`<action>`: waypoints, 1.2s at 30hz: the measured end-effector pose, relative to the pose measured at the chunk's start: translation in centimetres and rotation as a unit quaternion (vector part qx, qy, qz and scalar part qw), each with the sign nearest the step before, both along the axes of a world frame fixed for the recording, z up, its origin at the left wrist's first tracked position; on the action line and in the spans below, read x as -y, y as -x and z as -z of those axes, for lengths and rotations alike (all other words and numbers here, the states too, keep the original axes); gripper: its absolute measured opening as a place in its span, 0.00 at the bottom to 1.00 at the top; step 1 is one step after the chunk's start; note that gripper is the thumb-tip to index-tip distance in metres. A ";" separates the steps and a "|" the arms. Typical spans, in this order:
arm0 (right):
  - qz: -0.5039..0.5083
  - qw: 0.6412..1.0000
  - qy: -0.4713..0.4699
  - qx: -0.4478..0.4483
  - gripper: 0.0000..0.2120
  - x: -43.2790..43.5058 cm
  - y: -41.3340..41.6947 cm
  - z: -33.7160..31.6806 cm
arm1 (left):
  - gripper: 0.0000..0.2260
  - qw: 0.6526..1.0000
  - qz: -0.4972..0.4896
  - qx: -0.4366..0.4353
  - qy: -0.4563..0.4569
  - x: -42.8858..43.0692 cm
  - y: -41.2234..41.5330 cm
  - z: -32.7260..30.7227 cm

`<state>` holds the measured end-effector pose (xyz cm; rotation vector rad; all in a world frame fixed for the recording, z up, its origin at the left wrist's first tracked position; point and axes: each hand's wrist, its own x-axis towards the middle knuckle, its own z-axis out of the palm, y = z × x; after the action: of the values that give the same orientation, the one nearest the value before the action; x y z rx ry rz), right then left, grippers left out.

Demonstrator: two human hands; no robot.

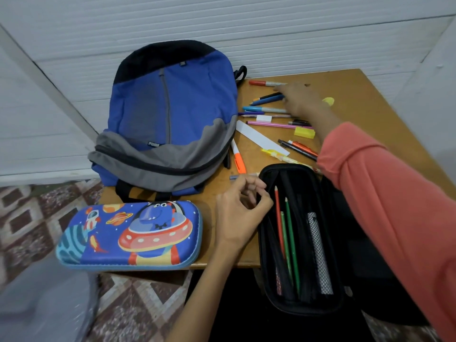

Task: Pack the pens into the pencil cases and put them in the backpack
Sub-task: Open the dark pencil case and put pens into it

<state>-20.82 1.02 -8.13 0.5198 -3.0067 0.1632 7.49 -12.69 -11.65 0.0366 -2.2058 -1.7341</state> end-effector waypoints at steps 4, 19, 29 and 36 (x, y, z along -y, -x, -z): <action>0.003 0.999 -0.007 -0.040 0.17 -0.1 0.0 0.3 | 0.08 1.000 0.001 0.005 0.003 -0.1 -0.1 -0.2; 0.077 0.990 0.109 0.038 0.10 -1.7 -2.5 -0.4 | 0.04 1.000 -0.006 -0.003 0.012 -0.1 -0.2 -0.2; 0.045 0.912 0.404 0.059 0.37 -0.7 -9.5 -4.0 | 0.07 1.000 -0.002 0.001 0.014 -0.1 -0.2 -0.1; -0.021 0.813 0.512 0.275 0.44 -1.3 -17.4 -6.2 | 0.07 1.000 0.001 0.007 0.017 0.1 -0.2 0.0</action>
<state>-3.44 2.29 -1.90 0.4254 -2.7157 2.0697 7.66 -12.74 -11.62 0.0395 -2.2451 -1.7015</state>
